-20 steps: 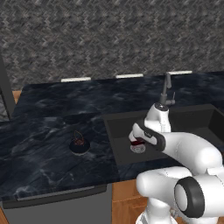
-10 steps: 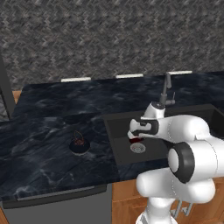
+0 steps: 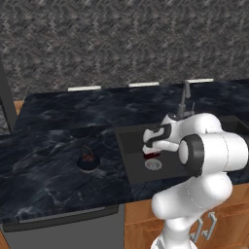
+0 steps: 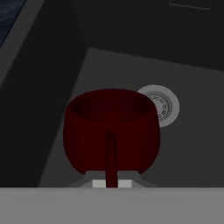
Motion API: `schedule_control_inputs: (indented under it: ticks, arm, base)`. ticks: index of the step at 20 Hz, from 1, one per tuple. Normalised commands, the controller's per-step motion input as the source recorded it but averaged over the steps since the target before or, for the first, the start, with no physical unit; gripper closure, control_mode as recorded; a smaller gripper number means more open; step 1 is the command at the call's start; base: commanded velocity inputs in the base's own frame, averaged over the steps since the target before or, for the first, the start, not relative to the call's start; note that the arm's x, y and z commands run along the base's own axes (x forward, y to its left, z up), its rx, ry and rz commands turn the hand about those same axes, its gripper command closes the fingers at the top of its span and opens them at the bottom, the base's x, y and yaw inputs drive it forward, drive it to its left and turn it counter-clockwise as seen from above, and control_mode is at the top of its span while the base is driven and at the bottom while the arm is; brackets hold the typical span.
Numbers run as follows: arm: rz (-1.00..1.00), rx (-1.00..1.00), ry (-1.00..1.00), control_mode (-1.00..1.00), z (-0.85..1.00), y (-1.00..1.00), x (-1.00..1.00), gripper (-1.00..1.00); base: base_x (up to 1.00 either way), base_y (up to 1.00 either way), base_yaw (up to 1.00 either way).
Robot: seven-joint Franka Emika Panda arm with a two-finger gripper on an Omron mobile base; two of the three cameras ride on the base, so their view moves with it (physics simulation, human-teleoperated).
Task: Place the mug in the left basin and the teapot in the right basin of the sink.
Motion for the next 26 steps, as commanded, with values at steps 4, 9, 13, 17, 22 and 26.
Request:
schedule_control_inputs:
  ticks: [4, 9, 13, 17, 22, 26]
  arm:
    - [0.02, 0.0, 0.03, -1.0, -0.24, 0.0, 0.27, 1.0]
    - [0.02, 0.0, 0.03, -1.0, -0.22, -0.09, 0.22, 1.0]
    - [0.02, 0.0, 0.0, -1.0, -0.24, -0.08, 0.22, 1.0]
    - [0.04, 0.0, 0.0, -1.0, -0.28, -0.03, 0.2, 1.0]
    - [0.07, 0.0, 0.0, -1.0, -0.24, 0.0, 0.23, 1.0]
    - [0.1, 0.0, 0.0, -1.0, -0.26, 0.0, 0.2, 1.0]
  base:
    - [0.0, 0.0, 0.0]
    - [0.0, 0.0, 0.0]
    - [0.0, 0.0, 0.0]
    - [0.0, 0.0, 0.0]
    - [0.0, 0.0, 0.0]
    - [0.0, 0.0, 0.0]
